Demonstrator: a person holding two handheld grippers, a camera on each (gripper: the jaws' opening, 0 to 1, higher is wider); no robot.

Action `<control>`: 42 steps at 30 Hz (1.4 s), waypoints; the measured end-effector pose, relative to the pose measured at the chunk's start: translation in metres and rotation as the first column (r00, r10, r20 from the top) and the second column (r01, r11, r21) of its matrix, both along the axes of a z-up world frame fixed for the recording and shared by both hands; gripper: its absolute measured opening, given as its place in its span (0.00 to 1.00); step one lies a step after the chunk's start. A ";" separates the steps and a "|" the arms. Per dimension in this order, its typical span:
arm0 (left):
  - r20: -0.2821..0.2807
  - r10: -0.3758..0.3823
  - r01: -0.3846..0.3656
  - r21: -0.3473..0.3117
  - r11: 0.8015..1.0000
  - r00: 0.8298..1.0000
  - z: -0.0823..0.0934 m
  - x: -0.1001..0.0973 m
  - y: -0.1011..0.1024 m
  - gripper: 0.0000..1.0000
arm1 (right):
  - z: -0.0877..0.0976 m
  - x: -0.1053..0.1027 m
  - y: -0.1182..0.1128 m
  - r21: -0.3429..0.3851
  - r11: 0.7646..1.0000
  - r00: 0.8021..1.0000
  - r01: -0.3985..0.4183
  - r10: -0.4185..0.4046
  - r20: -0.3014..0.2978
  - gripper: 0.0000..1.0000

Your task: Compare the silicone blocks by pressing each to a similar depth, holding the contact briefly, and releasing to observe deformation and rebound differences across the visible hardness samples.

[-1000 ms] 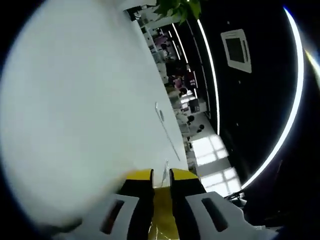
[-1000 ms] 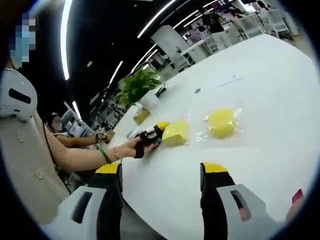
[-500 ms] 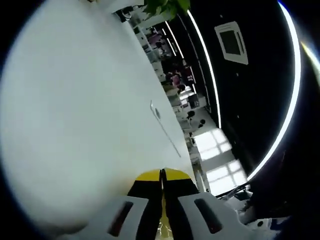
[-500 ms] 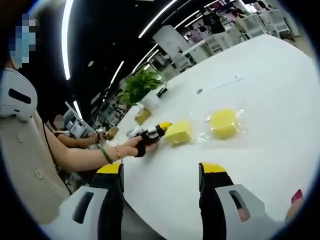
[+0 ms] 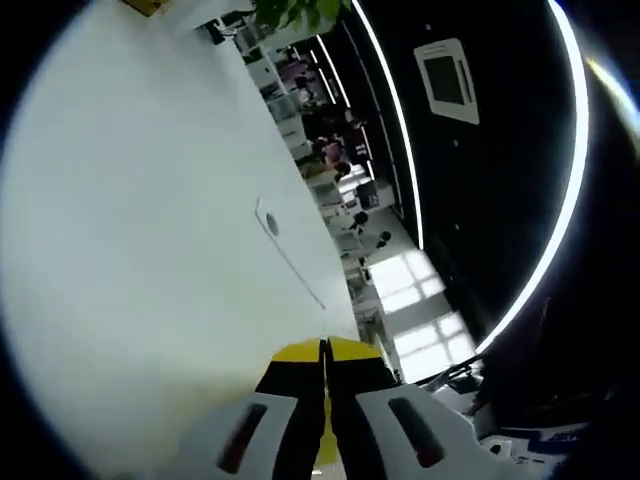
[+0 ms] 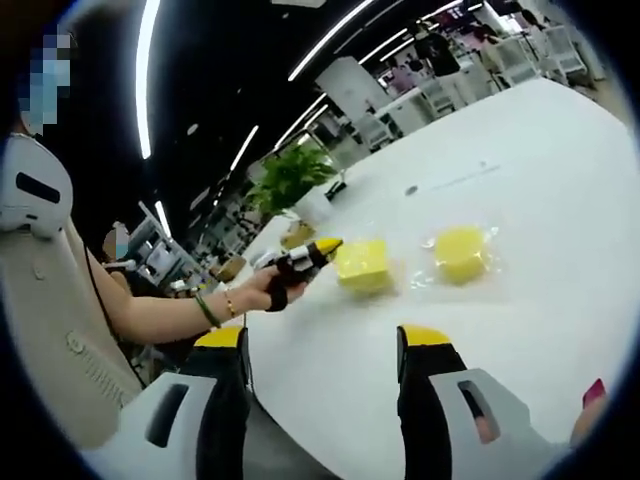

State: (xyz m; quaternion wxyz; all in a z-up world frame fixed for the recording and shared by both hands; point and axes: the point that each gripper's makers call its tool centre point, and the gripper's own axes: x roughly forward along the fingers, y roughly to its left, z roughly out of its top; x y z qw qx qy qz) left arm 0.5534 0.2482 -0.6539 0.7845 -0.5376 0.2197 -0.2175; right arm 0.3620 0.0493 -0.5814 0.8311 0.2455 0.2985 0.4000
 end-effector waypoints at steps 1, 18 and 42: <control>0.008 -0.003 0.003 -0.007 1.000 1.000 0.005 -0.001 -0.002 0.00 | 0.001 0.000 0.000 0.000 1.000 1.000 0.001 -0.001 0.001 0.54; 0.101 -0.161 0.161 0.011 0.987 0.982 0.073 -0.064 -0.042 0.00 | 0.039 -0.021 0.001 0.025 1.000 0.992 0.004 -0.007 0.125 0.57; 0.316 -0.270 0.270 0.045 0.962 0.910 0.196 -0.161 -0.050 0.00 | 0.093 -0.043 0.030 -0.068 0.994 0.926 -0.083 0.102 0.364 0.76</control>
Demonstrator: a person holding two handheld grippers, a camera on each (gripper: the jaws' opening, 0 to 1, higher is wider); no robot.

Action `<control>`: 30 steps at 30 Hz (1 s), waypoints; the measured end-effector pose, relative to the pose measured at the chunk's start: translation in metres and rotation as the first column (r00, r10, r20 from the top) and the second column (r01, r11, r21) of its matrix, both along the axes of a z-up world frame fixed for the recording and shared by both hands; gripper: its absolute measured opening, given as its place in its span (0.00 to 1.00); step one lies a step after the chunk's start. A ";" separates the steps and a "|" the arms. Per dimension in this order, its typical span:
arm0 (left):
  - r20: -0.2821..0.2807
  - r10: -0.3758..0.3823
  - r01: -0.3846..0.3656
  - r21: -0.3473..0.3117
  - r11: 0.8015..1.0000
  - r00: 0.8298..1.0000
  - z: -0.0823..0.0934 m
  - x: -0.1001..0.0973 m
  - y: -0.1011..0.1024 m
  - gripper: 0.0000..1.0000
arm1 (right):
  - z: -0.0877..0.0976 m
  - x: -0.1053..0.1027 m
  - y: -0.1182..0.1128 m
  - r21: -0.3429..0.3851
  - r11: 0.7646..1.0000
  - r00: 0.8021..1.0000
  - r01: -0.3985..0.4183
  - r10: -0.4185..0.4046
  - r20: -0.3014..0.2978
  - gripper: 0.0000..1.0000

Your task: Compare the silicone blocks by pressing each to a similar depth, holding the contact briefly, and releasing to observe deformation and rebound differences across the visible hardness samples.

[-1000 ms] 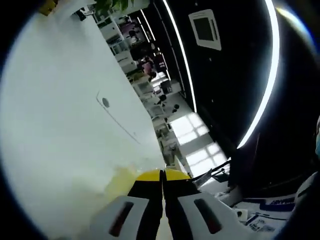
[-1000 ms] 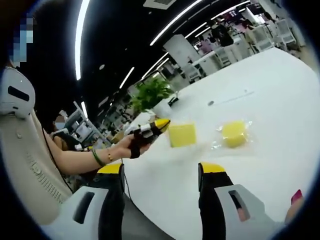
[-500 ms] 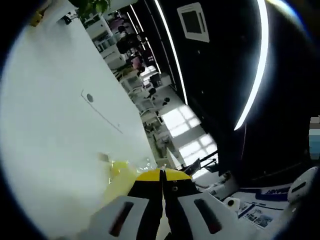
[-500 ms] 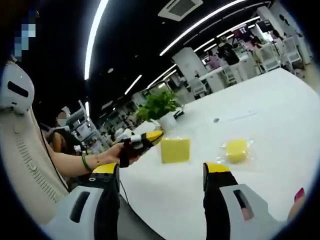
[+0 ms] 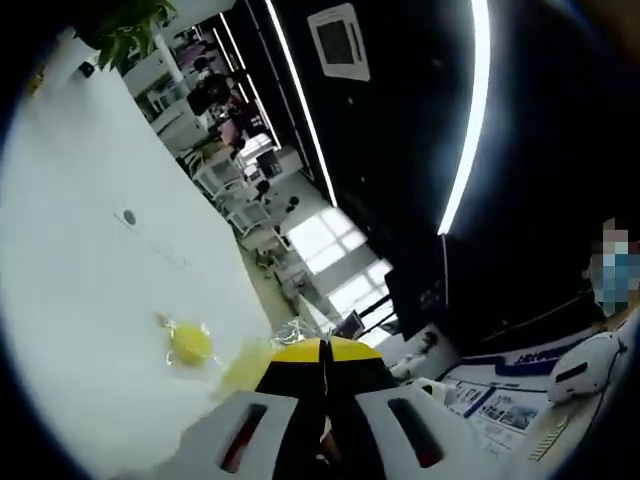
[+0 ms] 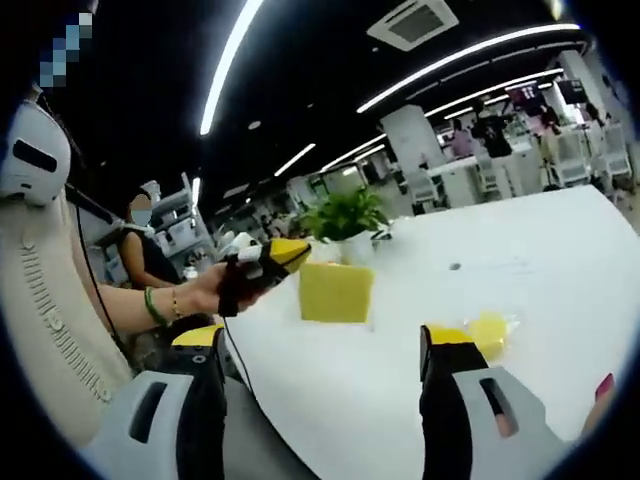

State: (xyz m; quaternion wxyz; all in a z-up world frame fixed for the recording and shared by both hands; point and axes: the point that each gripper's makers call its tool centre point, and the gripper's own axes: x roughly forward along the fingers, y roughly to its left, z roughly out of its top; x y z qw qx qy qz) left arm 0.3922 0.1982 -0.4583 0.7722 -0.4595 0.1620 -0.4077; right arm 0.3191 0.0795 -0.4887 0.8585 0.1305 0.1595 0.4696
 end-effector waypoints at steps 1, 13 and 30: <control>0.002 -0.006 0.006 -0.005 1.000 1.000 0.002 -0.002 0.000 0.00 | 0.001 0.000 0.003 -0.009 1.000 1.000 -0.007 0.007 0.000 0.78; 0.081 -0.094 0.092 0.033 0.995 0.992 0.030 -0.038 -0.002 0.00 | 0.015 0.009 0.032 -0.034 0.996 0.996 -0.087 0.088 0.012 0.81; 0.178 -0.265 0.271 -0.013 0.962 0.948 0.073 -0.077 -0.015 0.00 | 0.029 0.022 0.071 0.007 0.985 0.984 -0.174 0.173 0.039 0.70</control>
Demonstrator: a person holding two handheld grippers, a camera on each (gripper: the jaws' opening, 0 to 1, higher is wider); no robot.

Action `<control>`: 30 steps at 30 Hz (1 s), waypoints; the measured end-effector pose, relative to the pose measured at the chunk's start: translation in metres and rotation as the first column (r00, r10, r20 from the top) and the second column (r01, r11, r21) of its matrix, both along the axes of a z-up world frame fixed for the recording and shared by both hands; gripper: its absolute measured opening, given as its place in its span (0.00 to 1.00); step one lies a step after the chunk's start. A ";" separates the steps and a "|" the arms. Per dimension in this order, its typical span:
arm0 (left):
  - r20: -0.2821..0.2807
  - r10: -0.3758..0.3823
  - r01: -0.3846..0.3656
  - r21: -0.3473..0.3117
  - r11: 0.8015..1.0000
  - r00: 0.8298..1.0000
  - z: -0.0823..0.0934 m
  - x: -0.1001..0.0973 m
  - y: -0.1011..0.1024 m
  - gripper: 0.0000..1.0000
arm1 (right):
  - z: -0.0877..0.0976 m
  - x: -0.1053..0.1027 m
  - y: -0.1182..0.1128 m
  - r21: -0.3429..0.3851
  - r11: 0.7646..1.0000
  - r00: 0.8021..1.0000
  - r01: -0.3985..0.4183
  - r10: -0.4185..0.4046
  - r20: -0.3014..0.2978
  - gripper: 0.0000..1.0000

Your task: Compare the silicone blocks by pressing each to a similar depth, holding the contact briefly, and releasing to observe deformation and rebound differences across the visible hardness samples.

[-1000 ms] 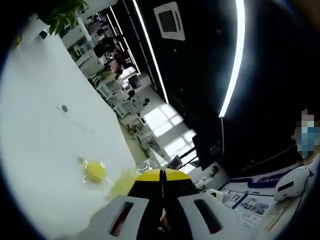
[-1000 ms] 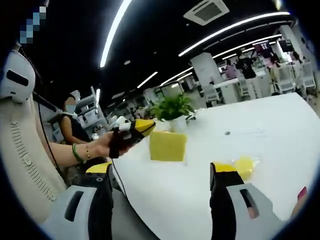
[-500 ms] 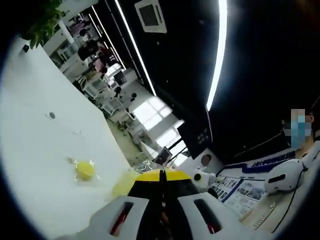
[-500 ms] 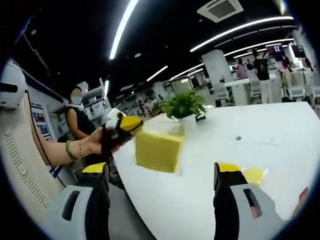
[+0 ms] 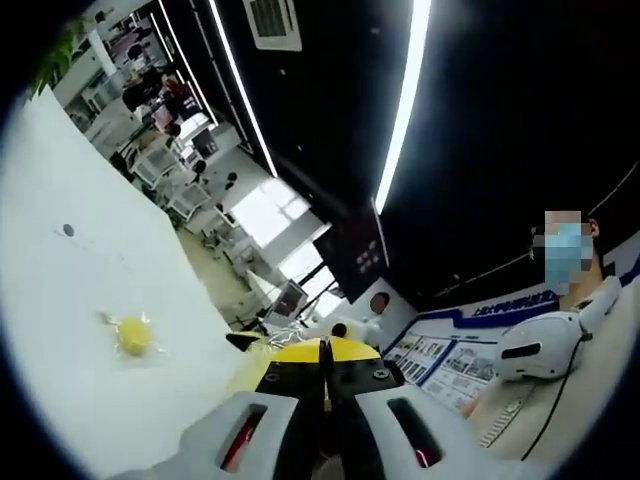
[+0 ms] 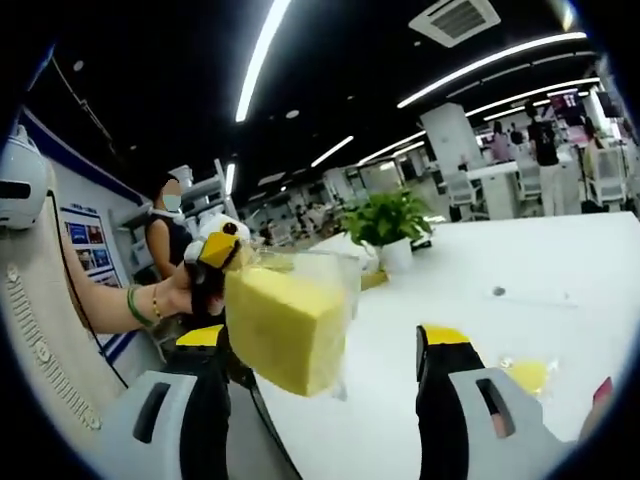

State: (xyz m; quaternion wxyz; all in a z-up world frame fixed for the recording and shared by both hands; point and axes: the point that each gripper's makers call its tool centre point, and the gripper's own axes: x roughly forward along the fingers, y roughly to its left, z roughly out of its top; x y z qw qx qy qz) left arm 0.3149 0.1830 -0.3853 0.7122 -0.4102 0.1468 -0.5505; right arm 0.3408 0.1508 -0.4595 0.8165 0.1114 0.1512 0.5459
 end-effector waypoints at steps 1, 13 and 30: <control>0.004 0.001 -0.001 -0.009 1.000 1.000 0.002 0.000 0.000 0.00 | 0.001 0.000 0.002 0.001 1.000 1.000 -0.008 0.008 0.004 0.70; 0.032 -0.072 0.073 -0.016 0.997 0.997 0.013 -0.008 -0.005 0.00 | 0.014 -0.014 0.030 0.032 0.991 0.991 -0.132 0.132 0.010 0.70; 0.064 -0.087 0.089 -0.030 0.996 0.994 0.022 -0.010 -0.006 0.00 | 0.020 -0.029 0.047 0.106 0.964 0.968 -0.243 0.249 -0.042 0.55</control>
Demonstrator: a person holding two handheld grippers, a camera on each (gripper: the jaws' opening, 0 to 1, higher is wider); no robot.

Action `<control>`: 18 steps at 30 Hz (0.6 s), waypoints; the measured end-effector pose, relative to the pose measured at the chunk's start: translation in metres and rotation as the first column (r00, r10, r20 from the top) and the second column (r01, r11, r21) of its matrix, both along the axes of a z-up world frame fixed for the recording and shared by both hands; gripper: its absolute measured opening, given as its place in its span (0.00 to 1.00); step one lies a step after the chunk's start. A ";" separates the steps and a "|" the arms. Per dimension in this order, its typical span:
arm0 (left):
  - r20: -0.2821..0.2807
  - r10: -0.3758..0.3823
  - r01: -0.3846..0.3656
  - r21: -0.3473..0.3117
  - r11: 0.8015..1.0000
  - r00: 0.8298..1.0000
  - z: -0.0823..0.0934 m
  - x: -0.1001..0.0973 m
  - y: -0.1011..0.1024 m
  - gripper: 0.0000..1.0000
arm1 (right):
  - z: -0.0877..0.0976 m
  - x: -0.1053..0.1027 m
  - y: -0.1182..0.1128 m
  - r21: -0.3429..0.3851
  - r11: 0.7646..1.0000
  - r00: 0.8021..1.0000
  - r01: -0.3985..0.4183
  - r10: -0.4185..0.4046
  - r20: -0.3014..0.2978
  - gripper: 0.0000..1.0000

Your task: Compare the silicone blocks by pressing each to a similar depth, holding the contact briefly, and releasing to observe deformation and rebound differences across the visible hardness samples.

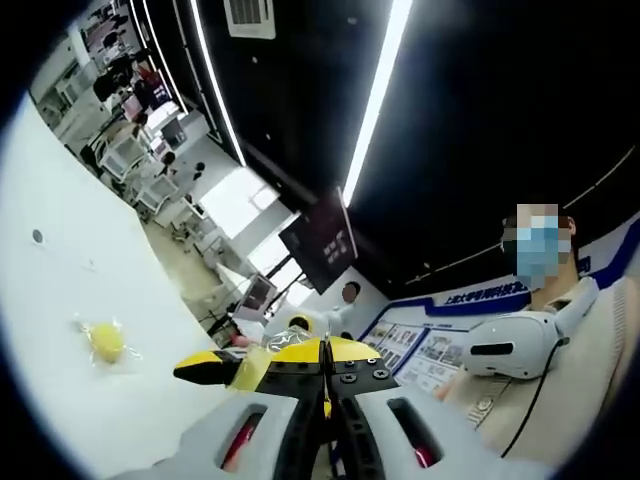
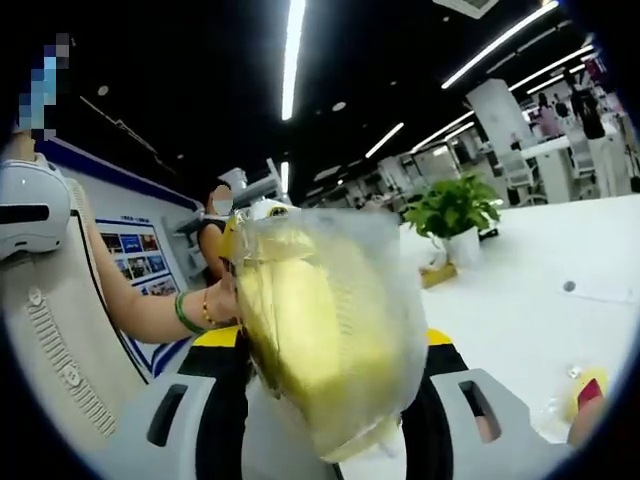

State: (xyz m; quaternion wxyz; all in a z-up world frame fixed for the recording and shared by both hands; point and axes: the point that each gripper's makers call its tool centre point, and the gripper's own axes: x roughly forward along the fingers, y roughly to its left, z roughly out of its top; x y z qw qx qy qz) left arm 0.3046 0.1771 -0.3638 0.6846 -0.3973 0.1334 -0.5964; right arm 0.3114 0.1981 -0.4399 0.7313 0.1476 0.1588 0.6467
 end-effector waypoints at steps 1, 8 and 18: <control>-0.001 0.004 -0.004 0.000 1.000 1.000 0.000 0.001 0.000 0.00 | 0.000 0.001 0.000 0.001 1.000 1.000 0.005 -0.005 0.003 0.54; 0.000 0.035 -0.035 -0.004 0.999 0.999 -0.002 0.004 0.006 0.00 | 0.008 -0.012 0.008 0.043 0.998 0.998 -0.056 0.056 0.004 0.41; 0.005 0.069 -0.069 -0.005 0.998 0.998 -0.003 0.005 0.014 0.00 | 0.009 -0.017 0.014 0.016 0.997 0.997 -0.070 0.070 -0.027 0.36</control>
